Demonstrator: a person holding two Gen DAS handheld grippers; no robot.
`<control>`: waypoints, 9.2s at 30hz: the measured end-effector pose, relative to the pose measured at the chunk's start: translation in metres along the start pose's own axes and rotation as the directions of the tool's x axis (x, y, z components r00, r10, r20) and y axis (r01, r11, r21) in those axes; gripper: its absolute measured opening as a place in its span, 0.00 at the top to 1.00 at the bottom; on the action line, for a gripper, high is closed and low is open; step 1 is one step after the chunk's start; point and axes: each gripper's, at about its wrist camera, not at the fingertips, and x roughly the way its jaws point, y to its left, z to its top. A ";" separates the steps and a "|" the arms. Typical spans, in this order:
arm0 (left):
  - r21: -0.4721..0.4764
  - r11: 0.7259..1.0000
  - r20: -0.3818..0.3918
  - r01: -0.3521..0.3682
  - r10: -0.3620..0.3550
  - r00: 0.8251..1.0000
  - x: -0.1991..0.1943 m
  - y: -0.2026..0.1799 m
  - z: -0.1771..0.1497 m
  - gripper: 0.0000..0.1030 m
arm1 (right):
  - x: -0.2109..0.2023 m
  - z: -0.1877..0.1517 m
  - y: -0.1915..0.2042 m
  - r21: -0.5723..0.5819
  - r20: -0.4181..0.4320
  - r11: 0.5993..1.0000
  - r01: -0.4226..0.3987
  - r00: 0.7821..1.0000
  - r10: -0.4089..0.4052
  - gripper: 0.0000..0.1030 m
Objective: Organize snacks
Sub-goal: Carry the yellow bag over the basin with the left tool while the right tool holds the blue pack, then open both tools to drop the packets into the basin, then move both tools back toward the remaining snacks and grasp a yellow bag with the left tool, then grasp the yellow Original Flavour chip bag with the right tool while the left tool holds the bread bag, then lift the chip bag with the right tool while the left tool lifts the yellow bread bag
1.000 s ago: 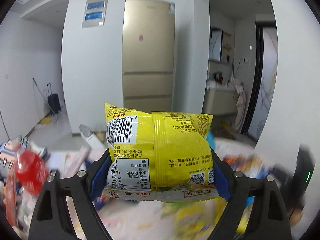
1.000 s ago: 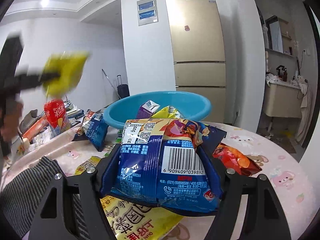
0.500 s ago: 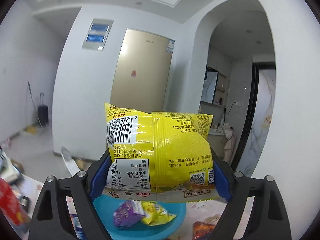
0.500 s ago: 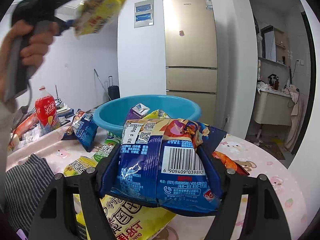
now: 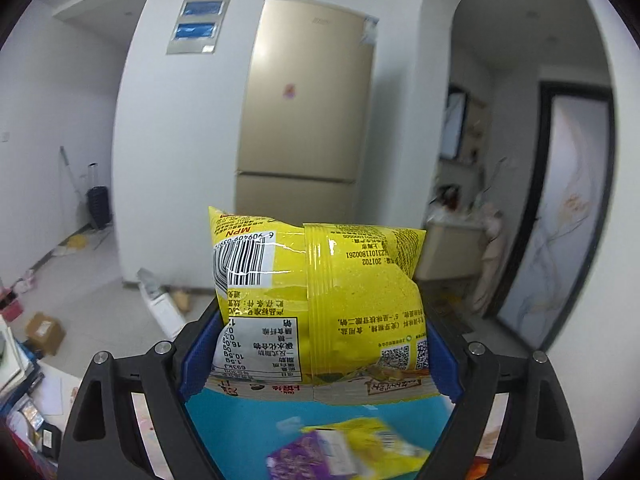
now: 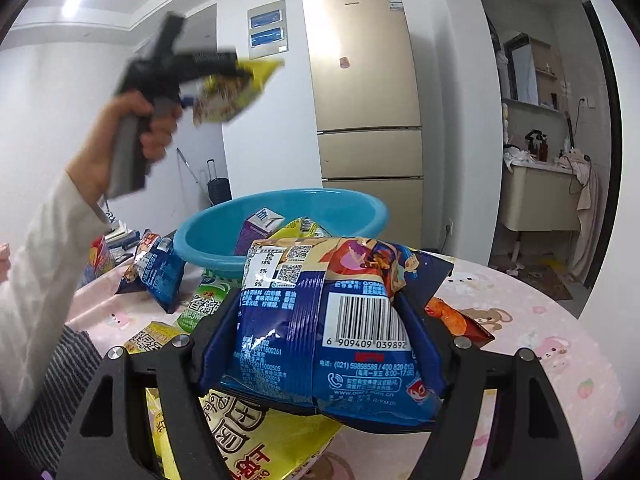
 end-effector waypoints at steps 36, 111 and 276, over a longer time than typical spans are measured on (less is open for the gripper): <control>0.036 0.994 -0.060 -0.100 0.102 0.993 0.043 0.021 -0.040 0.14 | 0.166 0.209 0.039 -0.012 0.148 1.000 -0.026 0.989 0.027 0.27; 0.099 0.989 0.139 -0.114 0.099 0.985 -0.185 -0.010 -0.012 0.00 | 0.000 0.201 0.067 -0.018 0.260 0.999 -0.043 0.964 0.046 0.00; 0.159 0.987 -0.408 0.019 0.048 0.911 -0.118 -0.055 -0.267 0.33 | -0.018 -0.011 -0.006 -0.215 0.033 0.972 -0.100 0.993 0.109 0.22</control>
